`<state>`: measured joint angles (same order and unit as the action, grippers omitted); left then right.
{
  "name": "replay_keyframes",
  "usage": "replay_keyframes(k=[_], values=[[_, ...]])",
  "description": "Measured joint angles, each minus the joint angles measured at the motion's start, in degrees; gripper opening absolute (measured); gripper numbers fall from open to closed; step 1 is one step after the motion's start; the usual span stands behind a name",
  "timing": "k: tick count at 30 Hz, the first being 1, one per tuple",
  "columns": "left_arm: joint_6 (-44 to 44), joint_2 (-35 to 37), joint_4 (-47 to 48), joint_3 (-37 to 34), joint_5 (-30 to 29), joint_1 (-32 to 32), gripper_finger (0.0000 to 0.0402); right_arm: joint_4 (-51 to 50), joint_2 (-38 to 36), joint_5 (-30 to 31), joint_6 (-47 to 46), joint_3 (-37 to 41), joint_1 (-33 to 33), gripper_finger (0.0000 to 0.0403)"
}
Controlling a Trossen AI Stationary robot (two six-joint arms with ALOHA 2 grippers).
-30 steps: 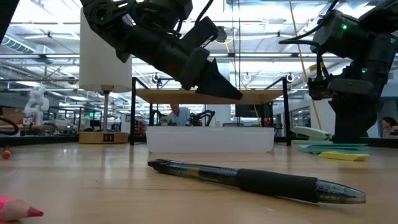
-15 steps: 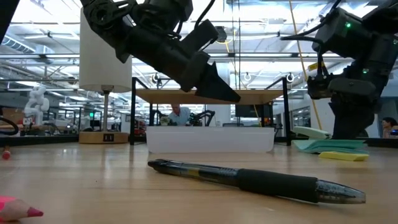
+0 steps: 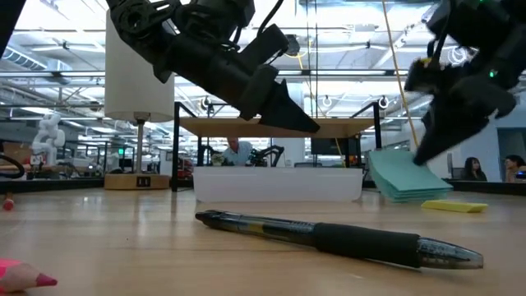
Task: Pack school essentials
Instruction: Put the blue sticky notes into the violet supply box
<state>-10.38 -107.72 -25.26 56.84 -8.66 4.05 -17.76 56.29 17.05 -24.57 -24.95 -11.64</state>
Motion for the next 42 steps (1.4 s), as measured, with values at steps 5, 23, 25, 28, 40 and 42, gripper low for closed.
replay_keyframes(k=[5, 23, 25, 28, 40, 42], values=[[0.38, 0.04, -2.73, 0.00, -0.01, -0.66, 0.0216, -0.01, -0.07, 3.67, 4.82, -5.24, -2.64, 0.0042], [3.58, 0.09, -15.43, -0.02, -5.59, -0.23, 0.0216, 8.68, 1.68, 16.36, 21.58, -11.85, -5.35, 0.0042], [3.66, 0.09, -15.41, -0.02, -7.17, -0.23, 0.0215, 10.21, 1.68, 16.38, 22.82, -11.85, -5.35, 0.0042], [3.52, 0.09, -15.45, -0.02, -7.34, -0.21, 0.0200, 11.48, 1.68, 16.42, 23.91, -11.85, -5.35, 0.0043], [4.89, 2.38, -14.78, -0.02, -9.78, 0.74, 0.0128, 18.60, 1.63, 18.84, 28.50, -11.87, -5.29, 0.0043], [4.37, 3.87, -14.79, -0.02, -9.80, 1.11, 0.0128, 18.58, 1.94, 18.79, 27.33, -11.87, -5.31, 0.0043]])
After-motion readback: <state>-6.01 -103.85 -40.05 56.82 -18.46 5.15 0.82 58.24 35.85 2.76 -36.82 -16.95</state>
